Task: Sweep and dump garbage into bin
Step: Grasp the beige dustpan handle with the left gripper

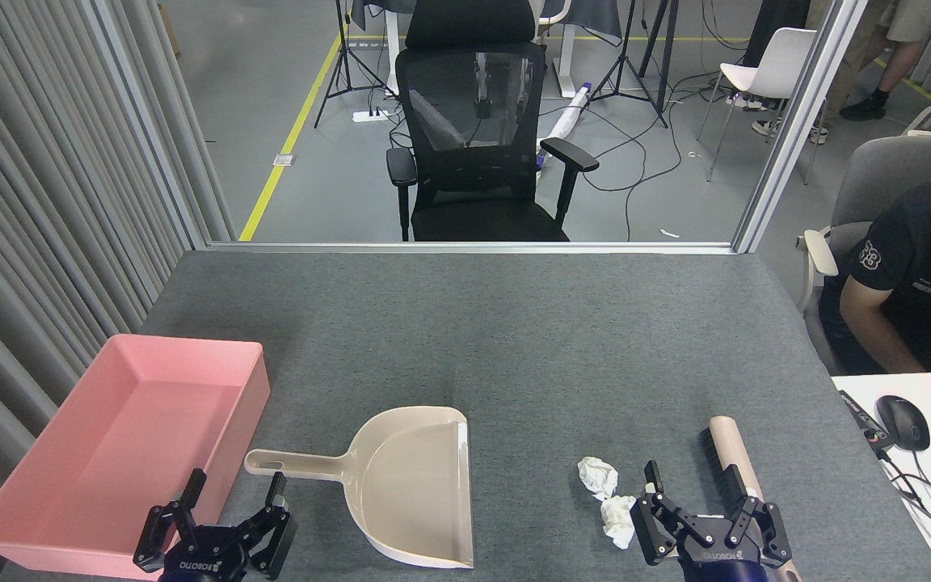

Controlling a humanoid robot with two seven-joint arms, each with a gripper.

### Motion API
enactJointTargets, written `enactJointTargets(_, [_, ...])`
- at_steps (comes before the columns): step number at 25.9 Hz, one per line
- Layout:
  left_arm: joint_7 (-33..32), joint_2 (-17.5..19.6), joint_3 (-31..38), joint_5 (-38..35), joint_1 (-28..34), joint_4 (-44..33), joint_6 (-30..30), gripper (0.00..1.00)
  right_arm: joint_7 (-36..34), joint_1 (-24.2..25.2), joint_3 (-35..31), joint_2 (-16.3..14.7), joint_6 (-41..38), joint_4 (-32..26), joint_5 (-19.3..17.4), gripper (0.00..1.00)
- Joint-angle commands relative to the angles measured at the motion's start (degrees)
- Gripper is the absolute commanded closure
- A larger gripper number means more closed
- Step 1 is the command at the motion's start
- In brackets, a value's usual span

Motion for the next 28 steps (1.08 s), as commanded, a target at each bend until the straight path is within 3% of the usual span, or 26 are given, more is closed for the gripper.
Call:
enactJointTargets(1, [0.1,0.0,0.0,-0.3,0.0,0.1,0.1,0.01,0.0,0.6,0.0,0.0,-0.1,-0.3,0.1,0.01])
enactJointTargets(4, [0.0,-0.1,0.0,-2.1,-0.3,0.2,3.7,0.01,0.2,1.1,0.0,-0.4,-0.4,-1.7,0.1,0.01])
enactJointTargets(6, [0.3,-0.1,0.1,-2.0,-0.5,0.0,4.7,0.01,1.9,3.7,-0.4,-1.7,-2.4,-4.4,0.1,0.01])
enactJointTargets(10, [0.8,-0.1,0.1,-1.4,-0.8,0.4,5.3,0.01,4.1,5.9,-2.9,-4.7,-3.4,-4.3,0.0,0.01])
enactJointTargets(14, [0.8,-0.1,0.1,-1.8,-0.6,-0.3,5.2,0.01,1.8,6.7,-9.0,-6.4,-5.2,-4.3,-0.1,0.01])
enactJointTargets(18, [-0.3,-1.3,0.0,-0.4,-1.1,-1.5,4.7,0.01,-3.0,8.5,-14.6,-5.7,-11.8,-4.2,-0.2,0.01])
enactJointTargets(21, [-1.4,-5.4,0.2,12.8,-2.5,-1.4,4.6,0.01,-3.1,10.5,-18.1,-4.0,-14.8,-4.2,-0.3,0.01])
enactJointTargets(26, [-6.4,-5.9,-1.0,55.3,-5.3,-1.0,4.5,0.01,-3.7,12.5,-23.3,-3.3,-15.7,-3.0,-0.3,0.01])
enactJointTargets(28, [-7.1,-6.0,-1.5,58.9,-5.3,-0.5,4.5,0.01,-4.6,12.5,-24.0,-3.3,-16.8,-1.7,-0.6,0.01])
